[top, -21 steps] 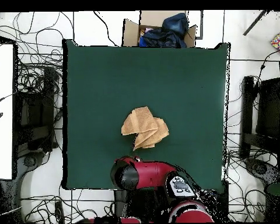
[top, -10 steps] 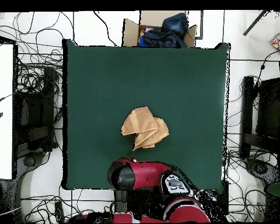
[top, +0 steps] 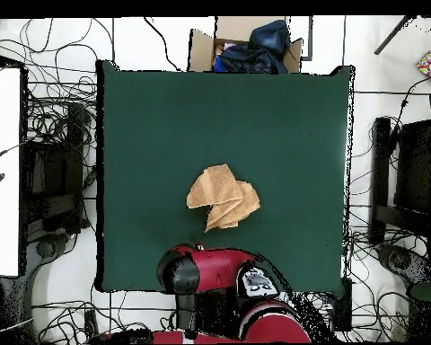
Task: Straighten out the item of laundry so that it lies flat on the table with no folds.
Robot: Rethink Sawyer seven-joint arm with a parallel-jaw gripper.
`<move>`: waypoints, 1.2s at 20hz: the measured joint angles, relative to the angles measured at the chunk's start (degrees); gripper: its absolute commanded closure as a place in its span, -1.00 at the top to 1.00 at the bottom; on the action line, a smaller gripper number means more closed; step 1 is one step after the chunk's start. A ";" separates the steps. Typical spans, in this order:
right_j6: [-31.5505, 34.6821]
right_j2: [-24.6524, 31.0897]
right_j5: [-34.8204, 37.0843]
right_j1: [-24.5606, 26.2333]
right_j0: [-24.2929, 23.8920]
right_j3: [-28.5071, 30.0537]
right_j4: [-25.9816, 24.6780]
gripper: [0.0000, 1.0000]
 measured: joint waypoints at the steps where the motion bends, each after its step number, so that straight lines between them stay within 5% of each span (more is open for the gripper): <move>1: 0.00 -0.01 0.00 0.01 -0.01 0.00 0.00 1.00; 14: 0.00 0.05 0.00 -1.91 -3.71 0.00 -0.01 1.00; 24: 0.00 0.03 0.00 -3.26 -1.73 0.00 -0.01 1.00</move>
